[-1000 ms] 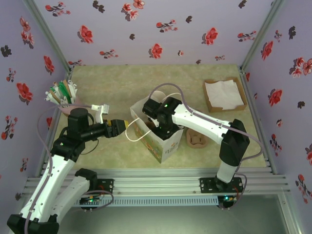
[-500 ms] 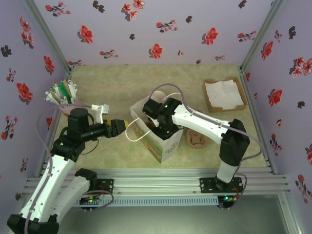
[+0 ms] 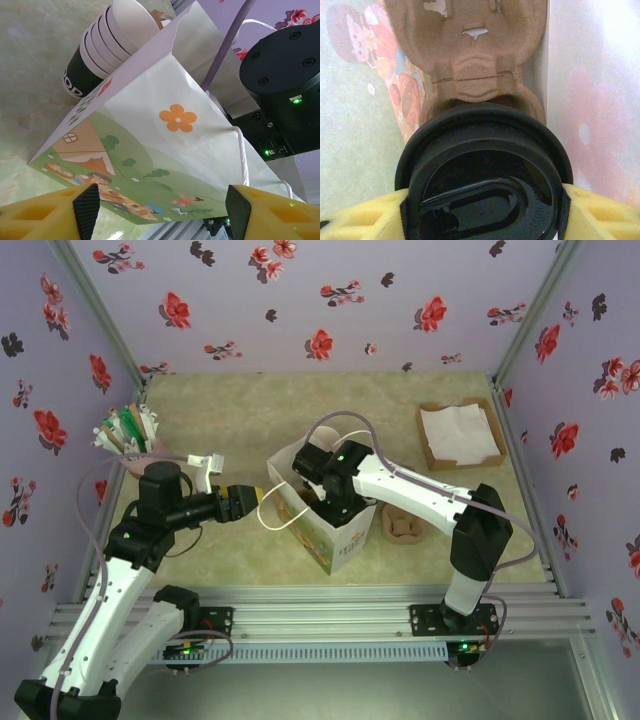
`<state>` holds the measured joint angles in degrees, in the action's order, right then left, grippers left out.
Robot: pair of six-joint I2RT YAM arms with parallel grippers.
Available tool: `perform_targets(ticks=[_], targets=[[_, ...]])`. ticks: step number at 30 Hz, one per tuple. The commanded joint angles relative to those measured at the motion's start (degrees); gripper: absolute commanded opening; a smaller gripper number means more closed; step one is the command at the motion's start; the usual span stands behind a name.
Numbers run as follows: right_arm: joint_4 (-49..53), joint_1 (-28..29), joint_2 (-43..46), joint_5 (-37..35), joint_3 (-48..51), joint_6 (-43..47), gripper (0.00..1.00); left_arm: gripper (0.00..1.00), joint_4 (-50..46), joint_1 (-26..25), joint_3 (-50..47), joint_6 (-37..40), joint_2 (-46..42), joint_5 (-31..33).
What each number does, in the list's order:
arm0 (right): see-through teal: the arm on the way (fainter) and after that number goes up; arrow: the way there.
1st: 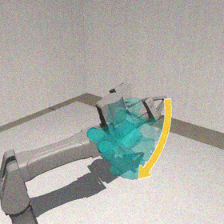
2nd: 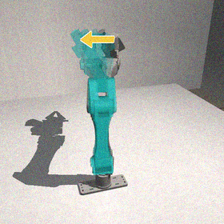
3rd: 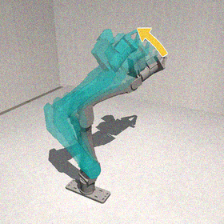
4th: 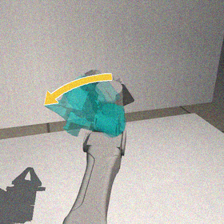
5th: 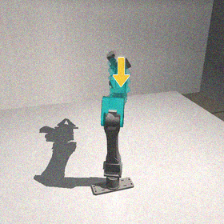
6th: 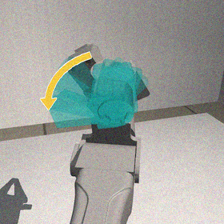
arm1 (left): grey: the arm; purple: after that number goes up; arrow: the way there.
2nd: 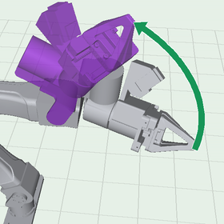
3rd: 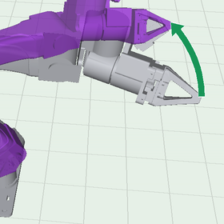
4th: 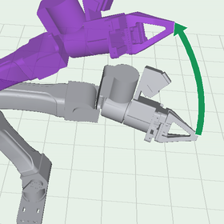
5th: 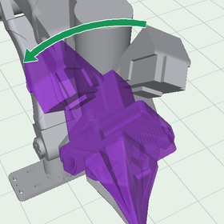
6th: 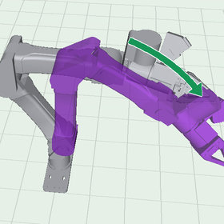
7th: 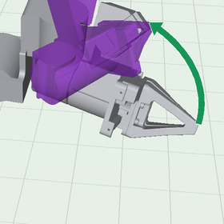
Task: Pack the takeout coffee
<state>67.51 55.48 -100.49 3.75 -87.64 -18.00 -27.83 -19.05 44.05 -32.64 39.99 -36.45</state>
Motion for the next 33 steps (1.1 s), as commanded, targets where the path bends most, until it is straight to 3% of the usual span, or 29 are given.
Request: perform_targets(ticks=[1,33], targets=[[-1.15,0.30,-3.84,2.75,3.56,-0.55,0.63,0.71,1.03,-0.41,-0.46,-0.21,-0.88,0.49],[-7.74,0.28,-7.26,4.83,9.24,-1.77,0.63,0.71,1.14,-0.42,-0.11,-0.03,-0.70,0.76]])
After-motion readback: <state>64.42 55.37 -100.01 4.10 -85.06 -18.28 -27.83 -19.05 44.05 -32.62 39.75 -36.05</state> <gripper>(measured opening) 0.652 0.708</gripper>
